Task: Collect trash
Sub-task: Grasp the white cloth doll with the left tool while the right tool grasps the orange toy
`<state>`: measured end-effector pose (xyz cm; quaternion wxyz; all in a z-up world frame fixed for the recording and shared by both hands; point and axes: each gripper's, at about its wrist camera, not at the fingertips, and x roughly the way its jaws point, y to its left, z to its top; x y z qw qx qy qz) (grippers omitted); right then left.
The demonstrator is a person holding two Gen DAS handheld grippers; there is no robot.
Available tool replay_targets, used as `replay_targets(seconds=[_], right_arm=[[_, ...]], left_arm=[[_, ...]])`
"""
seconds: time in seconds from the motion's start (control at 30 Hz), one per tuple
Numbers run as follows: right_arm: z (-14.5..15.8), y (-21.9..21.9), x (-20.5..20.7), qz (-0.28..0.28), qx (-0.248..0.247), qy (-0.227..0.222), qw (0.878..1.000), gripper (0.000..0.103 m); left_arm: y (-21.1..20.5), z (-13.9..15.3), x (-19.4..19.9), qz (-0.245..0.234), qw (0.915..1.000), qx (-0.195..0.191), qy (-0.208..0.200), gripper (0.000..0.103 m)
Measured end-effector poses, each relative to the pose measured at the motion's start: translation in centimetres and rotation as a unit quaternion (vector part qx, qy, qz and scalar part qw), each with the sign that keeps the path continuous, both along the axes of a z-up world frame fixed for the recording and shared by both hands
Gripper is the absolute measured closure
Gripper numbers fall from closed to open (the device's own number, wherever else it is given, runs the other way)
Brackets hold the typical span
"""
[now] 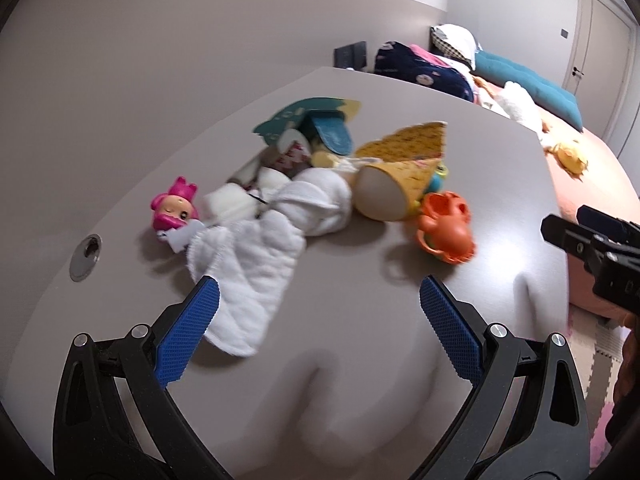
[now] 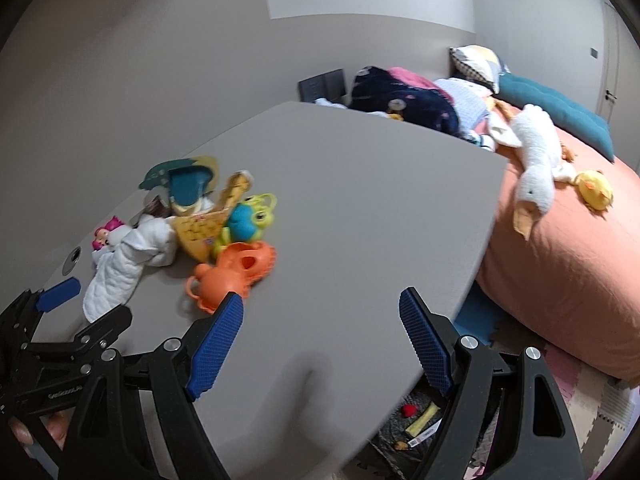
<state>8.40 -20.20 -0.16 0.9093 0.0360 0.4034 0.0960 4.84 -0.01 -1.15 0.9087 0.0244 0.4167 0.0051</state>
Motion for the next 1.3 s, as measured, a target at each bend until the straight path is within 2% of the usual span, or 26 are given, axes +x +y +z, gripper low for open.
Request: replay_targets(seconds=[0.27,0.43,0.6,0.73,0.83,0.97,1.13,1.3], right_arm=[[-0.8,3.2,1.9,0.026,0.029,0.016,0.999,0.022],[-2.1,4.8,3.0,0.036,0.046,0.037,0.998,0.022],[-3.7,5.9,4.2,0.032,0.053,0.052,0.997,0.022],[-4.3,6.4,4.3,0.036,0.043,0.05,0.997,0.022],[-4.4,6.7,4.2,0.038,0.021,0.041,0.998,0.035],[-4.4,6.5,4.1,0.037,0.012,0.038,0.999,0.064],[-4.5,5.9,4.0,0.039,0.025,0.039,0.998,0.064],[-4.2,5.3,3.4,0.041,0.034,0.039,0.998,0.064]], left_arm=[[2.0,-0.9,2.1,0.022,0.9997,0.003,-0.007,0.008],[2.8,-1.9,3.2,0.022,0.9997,-0.009,0.006,0.026],[3.5,-2.7,3.7,0.02,0.9995,-0.019,0.019,0.034],[3.8,-3.4,4.1,0.018,0.999,-0.029,0.03,0.045],[3.8,-3.6,4.4,0.02,0.9991,-0.023,0.029,0.051],[3.9,-3.7,4.2,0.025,0.9994,-0.009,0.024,0.061],[4.2,-3.4,3.7,0.03,0.999,-0.025,0.021,0.089],[3.8,-2.4,2.5,0.017,0.9993,-0.034,0.006,0.092]])
